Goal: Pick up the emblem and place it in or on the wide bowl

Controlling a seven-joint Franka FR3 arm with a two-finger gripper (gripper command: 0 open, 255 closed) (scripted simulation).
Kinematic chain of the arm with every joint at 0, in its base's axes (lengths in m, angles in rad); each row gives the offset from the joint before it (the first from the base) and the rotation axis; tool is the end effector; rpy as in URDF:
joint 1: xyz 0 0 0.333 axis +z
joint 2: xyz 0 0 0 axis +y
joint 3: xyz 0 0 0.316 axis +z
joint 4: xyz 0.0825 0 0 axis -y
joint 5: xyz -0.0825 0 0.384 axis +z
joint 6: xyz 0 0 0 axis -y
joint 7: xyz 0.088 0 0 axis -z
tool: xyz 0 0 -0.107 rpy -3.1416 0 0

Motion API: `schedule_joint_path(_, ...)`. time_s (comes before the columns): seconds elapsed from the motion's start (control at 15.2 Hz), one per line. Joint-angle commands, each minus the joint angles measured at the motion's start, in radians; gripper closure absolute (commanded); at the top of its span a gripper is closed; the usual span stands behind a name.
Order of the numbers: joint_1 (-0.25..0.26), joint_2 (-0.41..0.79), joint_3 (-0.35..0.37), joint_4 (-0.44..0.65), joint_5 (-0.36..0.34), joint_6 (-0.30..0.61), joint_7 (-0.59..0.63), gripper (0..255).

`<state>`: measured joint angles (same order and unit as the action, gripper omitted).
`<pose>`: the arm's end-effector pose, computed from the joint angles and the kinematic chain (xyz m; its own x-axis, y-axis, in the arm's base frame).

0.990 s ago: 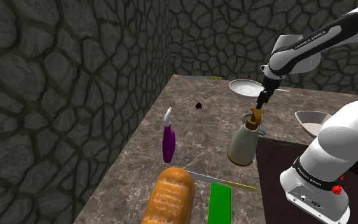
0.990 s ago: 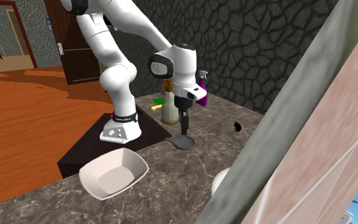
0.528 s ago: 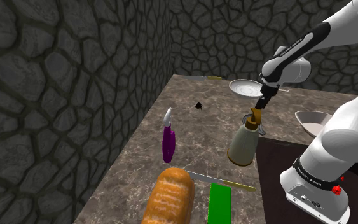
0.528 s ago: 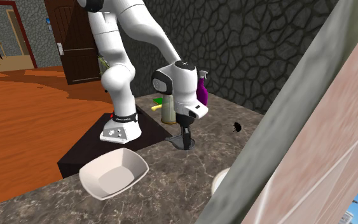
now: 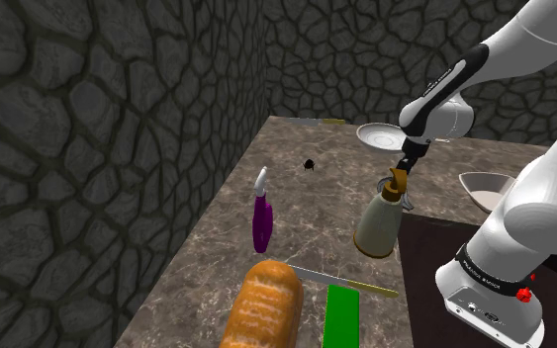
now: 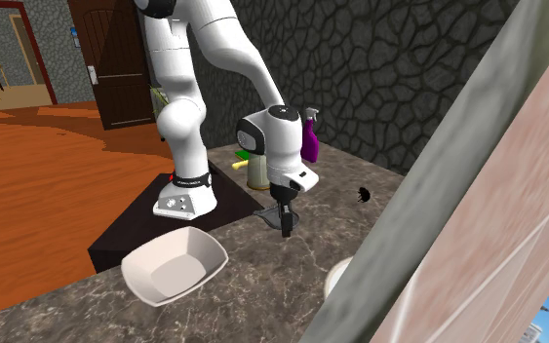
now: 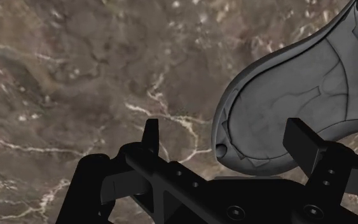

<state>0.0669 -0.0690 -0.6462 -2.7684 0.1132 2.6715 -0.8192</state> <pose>0.3211 -0.2083 0.2273 0.9900 0.1378 0.0314 0.1402 -0.9855 -0.0954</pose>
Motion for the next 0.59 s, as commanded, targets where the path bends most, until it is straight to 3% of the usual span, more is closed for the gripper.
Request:
schedule_joint_path(0.0,0.001,0.001,0.0,0.0,0.002,0.001,-0.001,0)
schedule_joint_path(0.2,0.001,0.001,0.0,0.0,0.002,0.001,-0.001,0)
schedule_joint_path(0.26,0.001,0.001,0.0,0.0,0.002,0.001,-0.001,255)
schedule_joint_path(0.53,0.001,0.001,0.0,0.0,0.002,0.001,-0.001,255)
